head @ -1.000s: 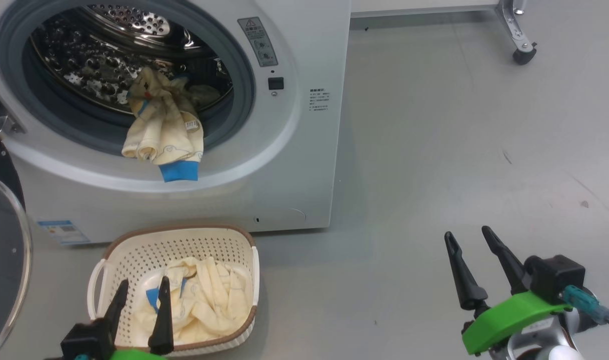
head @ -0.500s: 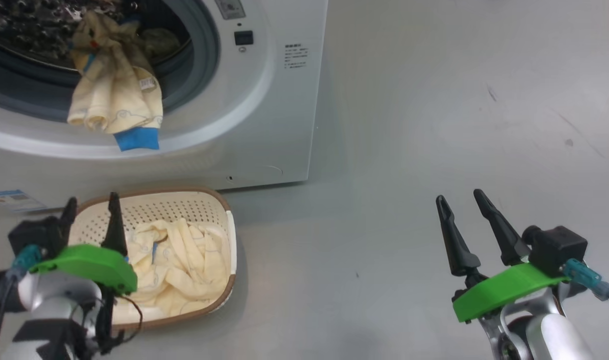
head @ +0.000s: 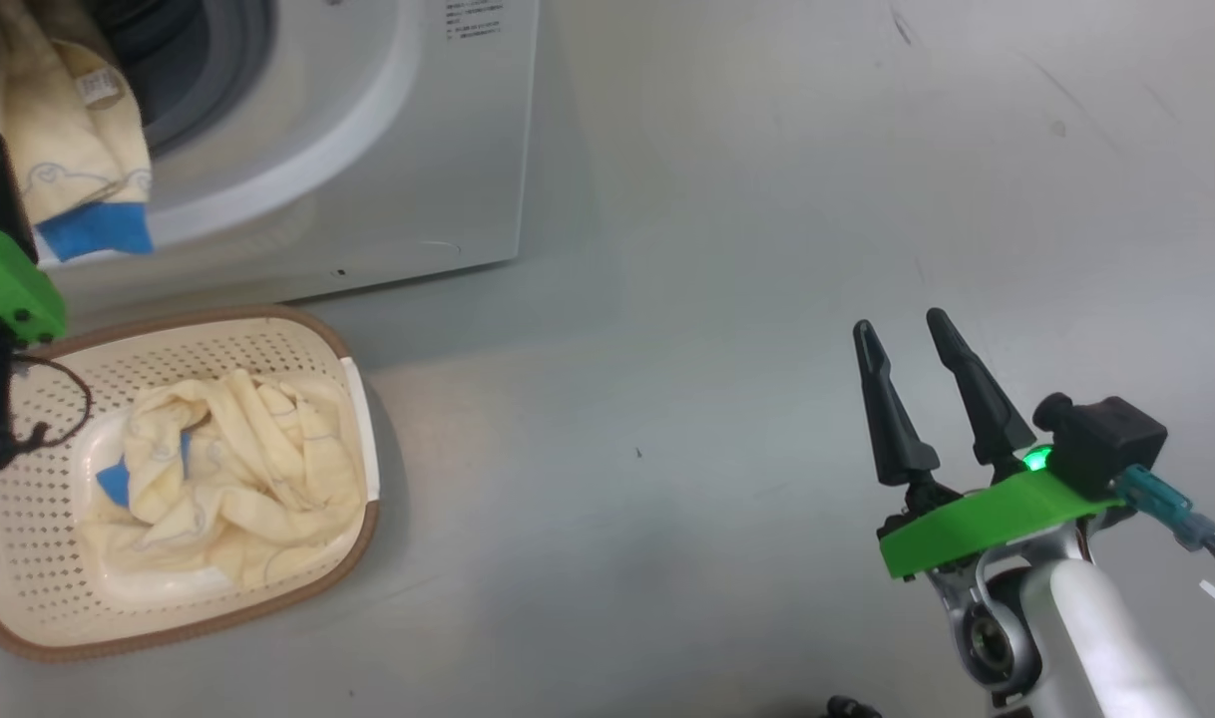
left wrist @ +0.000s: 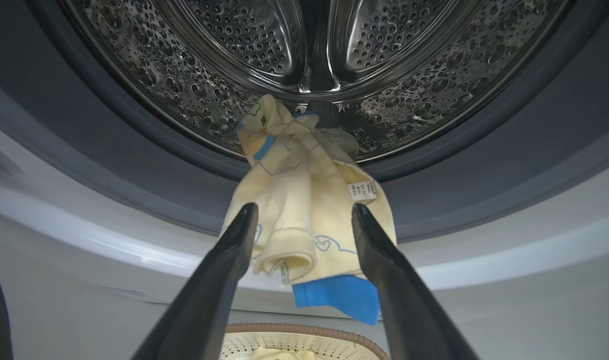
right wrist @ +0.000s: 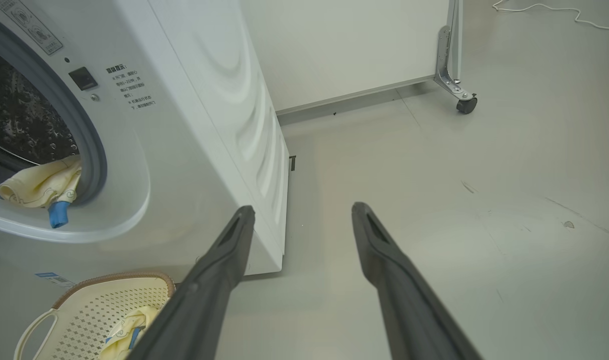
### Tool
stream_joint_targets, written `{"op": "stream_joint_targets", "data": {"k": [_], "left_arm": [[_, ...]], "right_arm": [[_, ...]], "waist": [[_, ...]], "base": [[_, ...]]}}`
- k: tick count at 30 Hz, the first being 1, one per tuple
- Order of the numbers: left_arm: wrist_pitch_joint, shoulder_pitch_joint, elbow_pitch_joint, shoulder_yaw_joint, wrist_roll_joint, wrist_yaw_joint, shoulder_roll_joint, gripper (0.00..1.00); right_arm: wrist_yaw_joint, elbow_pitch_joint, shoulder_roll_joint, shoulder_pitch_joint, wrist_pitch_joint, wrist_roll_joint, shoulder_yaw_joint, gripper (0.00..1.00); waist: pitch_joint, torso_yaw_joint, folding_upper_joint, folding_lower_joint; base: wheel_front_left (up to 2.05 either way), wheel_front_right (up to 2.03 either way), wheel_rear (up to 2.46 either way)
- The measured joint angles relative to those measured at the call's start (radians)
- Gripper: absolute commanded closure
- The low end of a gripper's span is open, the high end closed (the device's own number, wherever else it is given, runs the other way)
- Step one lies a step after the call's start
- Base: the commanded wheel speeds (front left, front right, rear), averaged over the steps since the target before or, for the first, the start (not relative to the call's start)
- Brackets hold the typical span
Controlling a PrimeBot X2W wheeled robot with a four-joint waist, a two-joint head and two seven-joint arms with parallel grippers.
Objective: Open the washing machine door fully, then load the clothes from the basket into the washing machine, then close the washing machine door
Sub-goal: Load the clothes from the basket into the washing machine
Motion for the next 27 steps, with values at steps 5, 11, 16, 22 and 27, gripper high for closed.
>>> {"op": "stream_joint_targets", "data": {"k": [5,11,16,22,27], "left_arm": [[0.131,-0.103,0.024,0.001,-0.002,-0.016,0.058,0.0],[0.31,-0.203,0.044,0.001,-0.022,-0.016,0.126,0.0],[0.433,-0.241,0.045,0.001,-0.04,-0.006,0.159,0.0],[0.568,-0.27,0.038,0.011,-0.085,0.021,0.182,0.0],[0.644,-0.286,0.012,0.022,-0.097,0.026,0.2,0.0]], "right_arm": [[0.0,0.033,0.0,-0.03,-0.026,0.023,0.026,0.0],[0.0,0.061,0.0,-0.072,-0.049,0.058,0.053,0.0],[0.0,0.079,0.0,-0.098,-0.06,0.077,0.07,0.0],[0.0,0.095,0.0,-0.128,-0.064,0.095,0.09,0.0],[0.0,0.093,0.0,-0.155,-0.064,0.12,0.104,0.0]], "waist": [[0.052,-0.04,0.0,0.0],[0.111,-0.079,0.0,-0.0001],[0.149,-0.103,0.0,-0.0001],[0.178,-0.127,0.0,-0.0002],[0.202,-0.147,0.0,-0.0003]], "base": [[0.0,0.0,0.0],[0.0,0.0,0.0],[0.0,0.0,0.0],[0.0,0.0,0.0],[0.0,0.0,0.0]]}}
